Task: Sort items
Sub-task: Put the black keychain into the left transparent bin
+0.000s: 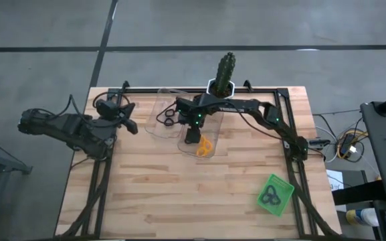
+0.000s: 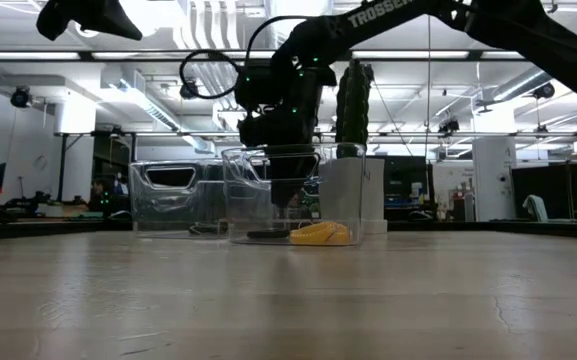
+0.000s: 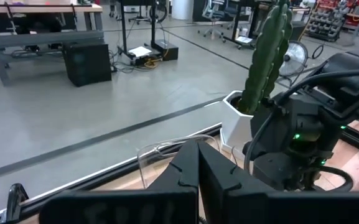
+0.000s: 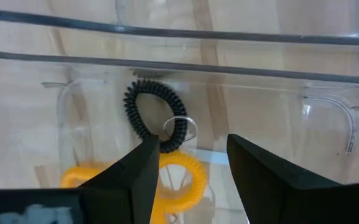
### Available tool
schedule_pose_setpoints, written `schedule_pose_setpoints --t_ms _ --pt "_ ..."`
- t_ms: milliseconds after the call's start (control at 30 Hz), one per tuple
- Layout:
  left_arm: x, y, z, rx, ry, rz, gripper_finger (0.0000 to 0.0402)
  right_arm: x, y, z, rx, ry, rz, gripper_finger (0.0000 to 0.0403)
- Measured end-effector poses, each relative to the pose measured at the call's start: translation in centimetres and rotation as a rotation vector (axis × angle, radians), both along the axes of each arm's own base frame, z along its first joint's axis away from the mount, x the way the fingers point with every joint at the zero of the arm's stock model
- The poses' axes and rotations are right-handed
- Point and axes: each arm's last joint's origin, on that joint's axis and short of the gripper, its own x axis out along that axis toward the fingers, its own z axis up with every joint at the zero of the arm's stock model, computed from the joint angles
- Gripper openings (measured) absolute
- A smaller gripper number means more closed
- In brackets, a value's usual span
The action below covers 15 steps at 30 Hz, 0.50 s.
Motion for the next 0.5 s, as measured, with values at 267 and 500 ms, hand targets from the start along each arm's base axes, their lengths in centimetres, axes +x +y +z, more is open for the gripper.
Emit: schedule_pose_setpoints --t_ms 267,500 --pt "-0.2 0.1 -0.3 0.0 0.029 0.003 0.0 -0.2 0.1 -1.4 0.004 0.015 -0.002 0.0185" --pt "-0.2 0.1 -0.3 -0.001 0.028 0.003 0.0 -0.4 0.2 -2.9 0.001 0.01 -0.01 0.0185"
